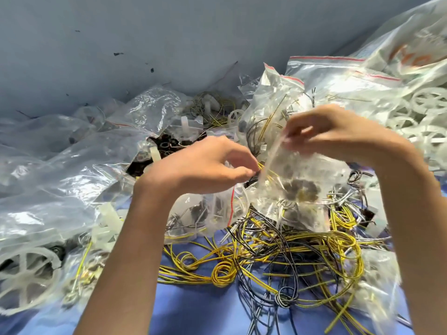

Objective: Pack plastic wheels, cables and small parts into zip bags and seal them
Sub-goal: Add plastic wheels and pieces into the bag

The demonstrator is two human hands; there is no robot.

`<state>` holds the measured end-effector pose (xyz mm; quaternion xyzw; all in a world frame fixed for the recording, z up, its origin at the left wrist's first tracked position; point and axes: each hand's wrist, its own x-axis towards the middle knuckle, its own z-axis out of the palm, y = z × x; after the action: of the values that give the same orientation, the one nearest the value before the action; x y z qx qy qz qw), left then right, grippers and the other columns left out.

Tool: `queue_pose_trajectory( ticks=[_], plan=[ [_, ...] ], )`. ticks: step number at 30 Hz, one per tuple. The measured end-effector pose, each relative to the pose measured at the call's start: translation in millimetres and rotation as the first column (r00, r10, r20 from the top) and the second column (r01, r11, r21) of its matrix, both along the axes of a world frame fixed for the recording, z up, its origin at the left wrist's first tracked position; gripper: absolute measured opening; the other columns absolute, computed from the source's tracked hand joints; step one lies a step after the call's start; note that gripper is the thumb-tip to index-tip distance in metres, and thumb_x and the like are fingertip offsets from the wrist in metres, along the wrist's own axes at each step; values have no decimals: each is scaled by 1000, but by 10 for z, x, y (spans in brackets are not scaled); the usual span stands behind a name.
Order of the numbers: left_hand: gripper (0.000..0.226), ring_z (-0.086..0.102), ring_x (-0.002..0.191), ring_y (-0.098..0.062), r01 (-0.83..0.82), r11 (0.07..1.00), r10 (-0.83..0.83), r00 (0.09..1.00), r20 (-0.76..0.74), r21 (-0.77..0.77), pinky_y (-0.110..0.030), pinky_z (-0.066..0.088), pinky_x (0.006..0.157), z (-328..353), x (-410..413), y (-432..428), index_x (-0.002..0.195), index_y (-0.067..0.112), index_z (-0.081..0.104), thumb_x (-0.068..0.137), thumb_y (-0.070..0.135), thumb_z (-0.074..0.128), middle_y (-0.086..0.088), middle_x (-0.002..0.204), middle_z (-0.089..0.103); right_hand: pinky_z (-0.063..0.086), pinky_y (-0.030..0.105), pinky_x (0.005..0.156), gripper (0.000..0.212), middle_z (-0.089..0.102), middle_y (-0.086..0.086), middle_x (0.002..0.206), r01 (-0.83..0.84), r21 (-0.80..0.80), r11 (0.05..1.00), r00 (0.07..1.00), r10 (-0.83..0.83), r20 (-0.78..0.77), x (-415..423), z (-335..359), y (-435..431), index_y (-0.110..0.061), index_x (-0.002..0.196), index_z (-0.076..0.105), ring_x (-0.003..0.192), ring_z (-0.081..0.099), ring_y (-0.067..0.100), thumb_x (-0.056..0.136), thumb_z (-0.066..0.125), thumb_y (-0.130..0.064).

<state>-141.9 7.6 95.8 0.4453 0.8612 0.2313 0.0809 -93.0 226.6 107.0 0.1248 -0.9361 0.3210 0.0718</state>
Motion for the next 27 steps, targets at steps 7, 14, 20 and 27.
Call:
queue_pose_trajectory(
  ticks=[7, 14, 20, 27],
  plan=[
    [35, 64, 88, 7, -35, 966, -34, 965, 259, 256, -13, 46, 79, -97, -73, 5, 89, 28, 64, 71, 59, 64, 22, 87, 70, 38, 18, 42, 22, 64, -5, 57, -42, -620, 784, 983, -80, -168, -46, 89, -154, -14, 81, 43, 37, 48, 9, 102, 37, -15],
    [17, 60, 75, 4, -66, 876, -110, 937, 332, 477, -8, 43, 72, -125, -72, -5, 84, 16, 64, 78, 31, 62, 16, 74, 67, 45, 18, 46, 20, 69, -2, 63, -22, -757, 653, 987, -107, -121, -94, 88, -329, -21, 85, 38, 43, 53, 8, 104, 34, -23],
    [8, 70, 90, -27, -215, 758, 33, 955, 293, 616, -36, 54, 87, -100, -116, 62, 83, 10, 64, 90, 10, 60, -13, 91, 73, 51, 39, 85, 15, 73, 2, 91, 15, -629, 777, 996, -69, -61, -111, 40, -367, -25, 98, 45, 91, 69, 24, 94, 50, -39],
    [12, 63, 62, -9, -319, 592, 207, 948, 243, 740, -26, 52, 64, -78, -148, 126, 75, 18, 63, 87, 17, 65, 4, 69, 68, 50, 55, 90, 32, 66, 21, 108, -88, -350, 933, 993, 108, 39, -49, -37, -470, -12, 115, 55, 100, 65, 36, 86, 67, -18]
  ],
)
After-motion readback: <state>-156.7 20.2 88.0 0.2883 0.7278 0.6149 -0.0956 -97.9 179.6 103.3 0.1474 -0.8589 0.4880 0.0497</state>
